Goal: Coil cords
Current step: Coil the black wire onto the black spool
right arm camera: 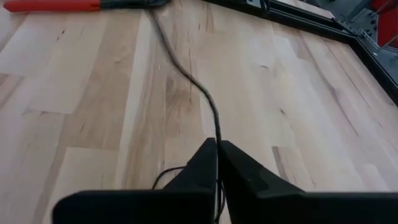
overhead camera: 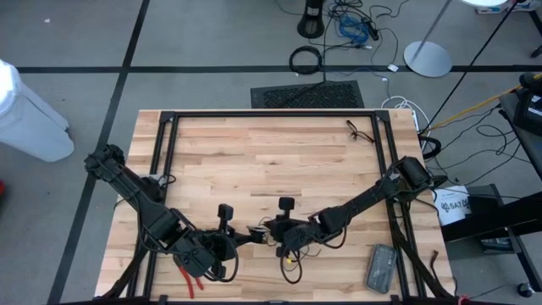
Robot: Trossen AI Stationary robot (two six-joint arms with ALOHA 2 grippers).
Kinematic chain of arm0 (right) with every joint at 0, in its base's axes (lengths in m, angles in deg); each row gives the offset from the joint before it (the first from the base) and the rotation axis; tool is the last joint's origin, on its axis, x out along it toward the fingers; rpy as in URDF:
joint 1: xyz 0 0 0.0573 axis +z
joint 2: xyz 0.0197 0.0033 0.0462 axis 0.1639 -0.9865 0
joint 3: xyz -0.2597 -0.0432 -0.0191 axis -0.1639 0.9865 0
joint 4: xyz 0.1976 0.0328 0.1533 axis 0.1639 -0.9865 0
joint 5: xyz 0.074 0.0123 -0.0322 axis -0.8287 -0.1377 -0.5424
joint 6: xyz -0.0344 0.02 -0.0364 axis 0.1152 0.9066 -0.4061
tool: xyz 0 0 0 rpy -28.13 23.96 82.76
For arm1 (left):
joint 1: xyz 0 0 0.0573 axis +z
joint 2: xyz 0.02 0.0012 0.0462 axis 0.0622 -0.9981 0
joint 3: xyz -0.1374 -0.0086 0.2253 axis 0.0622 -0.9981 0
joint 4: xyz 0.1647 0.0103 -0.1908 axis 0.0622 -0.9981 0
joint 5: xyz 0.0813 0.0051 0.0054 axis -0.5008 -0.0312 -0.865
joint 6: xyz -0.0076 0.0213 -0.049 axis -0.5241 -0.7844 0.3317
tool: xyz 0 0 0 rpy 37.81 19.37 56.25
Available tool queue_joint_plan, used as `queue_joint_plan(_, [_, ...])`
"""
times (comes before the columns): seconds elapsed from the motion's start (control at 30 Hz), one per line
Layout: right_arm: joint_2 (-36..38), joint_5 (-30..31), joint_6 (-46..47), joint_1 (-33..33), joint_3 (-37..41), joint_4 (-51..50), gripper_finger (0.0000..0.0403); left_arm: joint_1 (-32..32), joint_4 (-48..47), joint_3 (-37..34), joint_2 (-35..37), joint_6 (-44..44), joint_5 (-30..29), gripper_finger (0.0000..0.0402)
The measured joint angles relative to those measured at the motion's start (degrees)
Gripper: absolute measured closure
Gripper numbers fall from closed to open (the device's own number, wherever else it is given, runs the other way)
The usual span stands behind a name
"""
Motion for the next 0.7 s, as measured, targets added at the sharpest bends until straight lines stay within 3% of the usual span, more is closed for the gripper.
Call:
queue_joint_plan(0.13, [0.0,-0.2,-0.23,0.02,0.0,-0.34,0.0399,0.0,-0.02,0.0,0.0,0.0,0.0,0.0393])
queue_joint_plan(0.27, [1.63,-4.19,-0.19,0.42,0.0,-4.12,0.0401,0.0,-0.24,0.0,0.0,-0.07,0.02,0.0392])
queue_joint_plan(0.53, [11.88,-5.82,3.09,5.04,0.01,-16.74,0.0402,-0.11,-1.57,0.02,0.0,1.12,0.3,0.0391])
queue_joint_plan(0.7, [18.45,-3.84,2.78,9.16,0.03,-18.1,0.0402,-0.11,-2.85,0.03,0.0,2.51,0.48,0.0391])
